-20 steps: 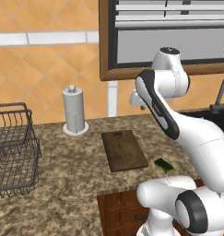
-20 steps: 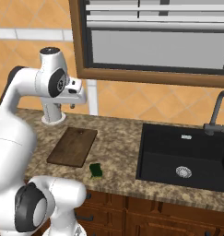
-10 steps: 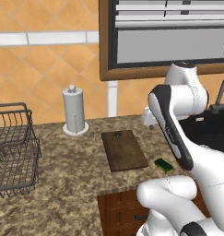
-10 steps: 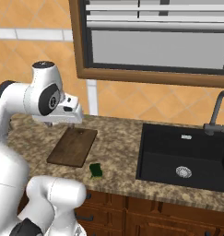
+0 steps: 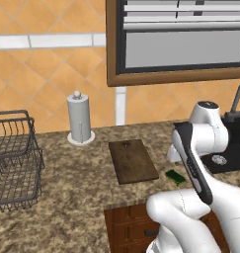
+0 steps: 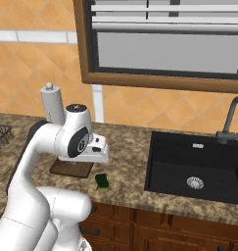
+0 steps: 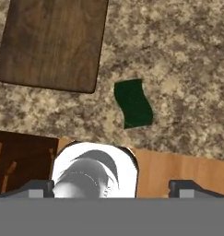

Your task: Pick up the sponge from the counter and clean the cutting board by briefly scrubbing or pressing down on the cutting board. Once finished, release the sponge.

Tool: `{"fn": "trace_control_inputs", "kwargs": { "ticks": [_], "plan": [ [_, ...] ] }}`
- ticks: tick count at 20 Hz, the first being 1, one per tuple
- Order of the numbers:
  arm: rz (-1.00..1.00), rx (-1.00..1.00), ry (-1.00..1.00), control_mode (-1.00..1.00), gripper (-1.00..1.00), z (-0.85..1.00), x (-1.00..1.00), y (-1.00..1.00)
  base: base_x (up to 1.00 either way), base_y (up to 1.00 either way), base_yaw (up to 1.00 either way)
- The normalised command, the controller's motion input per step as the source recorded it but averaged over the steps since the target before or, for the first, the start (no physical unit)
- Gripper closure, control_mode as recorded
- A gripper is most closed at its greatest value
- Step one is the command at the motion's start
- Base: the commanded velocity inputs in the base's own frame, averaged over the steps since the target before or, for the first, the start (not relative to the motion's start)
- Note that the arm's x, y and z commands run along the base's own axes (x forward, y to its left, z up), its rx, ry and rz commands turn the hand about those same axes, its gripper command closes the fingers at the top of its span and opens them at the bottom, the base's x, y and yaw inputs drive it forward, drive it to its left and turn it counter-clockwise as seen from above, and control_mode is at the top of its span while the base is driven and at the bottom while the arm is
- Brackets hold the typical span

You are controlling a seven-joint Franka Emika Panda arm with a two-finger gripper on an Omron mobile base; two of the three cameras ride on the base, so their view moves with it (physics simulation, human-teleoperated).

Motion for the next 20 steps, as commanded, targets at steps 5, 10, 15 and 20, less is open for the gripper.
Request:
{"fn": "trace_control_inputs", "kwargs": {
  "ticks": [5,10,15,20],
  "plan": [
    [0.06,0.0,0.01,-1.0,-1.0,-0.79,0.73,-0.43,0.0,0.0,0.0],
    [0.07,0.0,0.06,-1.0,-1.0,-0.73,0.65,-0.05,0.0,0.0,0.0],
    [0.08,0.0,0.01,-1.0,-1.0,-0.53,0.22,0.0,0.0,0.0,0.0],
    [0.08,0.0,0.06,-1.0,-1.0,-0.38,0.02,0.0,0.0,0.0,0.0]
  ]
}}
